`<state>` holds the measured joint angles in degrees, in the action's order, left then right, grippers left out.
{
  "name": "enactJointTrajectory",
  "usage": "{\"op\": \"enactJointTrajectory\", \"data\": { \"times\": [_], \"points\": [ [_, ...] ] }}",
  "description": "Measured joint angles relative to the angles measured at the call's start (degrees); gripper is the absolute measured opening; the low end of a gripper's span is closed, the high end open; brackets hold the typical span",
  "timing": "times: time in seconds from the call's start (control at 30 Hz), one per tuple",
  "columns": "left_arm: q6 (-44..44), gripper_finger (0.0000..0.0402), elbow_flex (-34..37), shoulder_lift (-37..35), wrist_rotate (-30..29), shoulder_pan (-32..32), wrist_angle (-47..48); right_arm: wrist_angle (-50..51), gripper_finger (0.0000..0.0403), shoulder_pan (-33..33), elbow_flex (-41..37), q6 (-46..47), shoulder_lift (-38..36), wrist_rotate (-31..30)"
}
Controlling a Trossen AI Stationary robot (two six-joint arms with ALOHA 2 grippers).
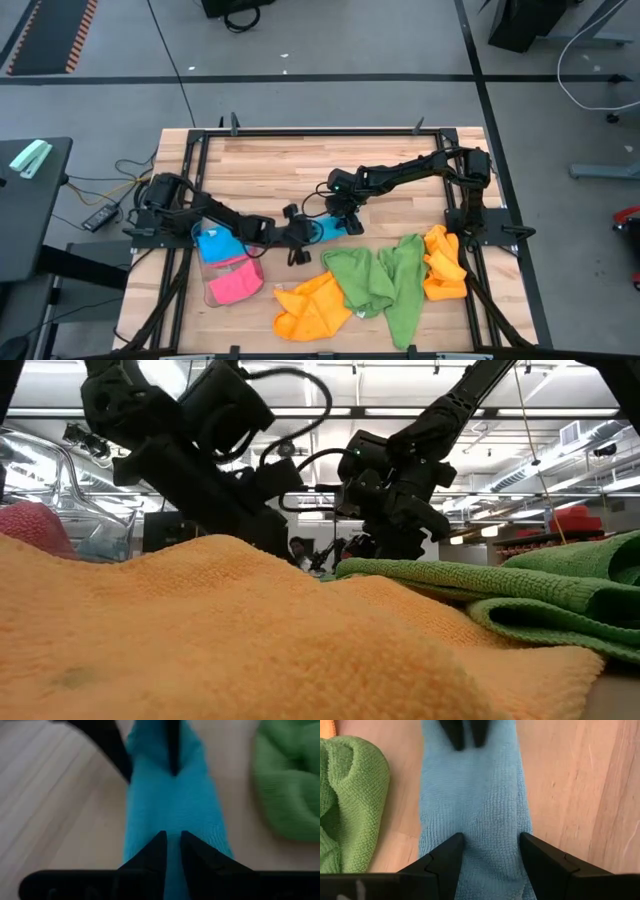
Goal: Fold microfiber towels
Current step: Fold the blue microfiber cloth
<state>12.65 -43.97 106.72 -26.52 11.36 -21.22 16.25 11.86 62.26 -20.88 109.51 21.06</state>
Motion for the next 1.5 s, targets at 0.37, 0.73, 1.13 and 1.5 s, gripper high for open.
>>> {"op": "enactJointTrajectory", "data": {
  "times": [0.37,0.73,1.13,1.5],
  "points": [
    [-1.3,0.0124,-0.1,-0.1,1.2,-0.3,3.9,0.1,0.0206,0.0,0.0,0.2,0.0,0.0],
    [-1.1,0.0127,0.0,-0.1,1.6,-0.3,4.4,1.9,0.0206,0.9,3.2,-0.2,-3.8,-6.0],
    [-0.9,0.0139,0.0,0.0,0.9,-0.2,4.3,-21.3,0.0206,-4.3,-6.1,5.1,-8.6,3.1],
    [-0.8,0.0146,0.1,0.0,0.8,-0.2,4.0,-51.3,0.0206,-8.6,-23.7,14.0,-8.5,-14.1]
  ]
}}
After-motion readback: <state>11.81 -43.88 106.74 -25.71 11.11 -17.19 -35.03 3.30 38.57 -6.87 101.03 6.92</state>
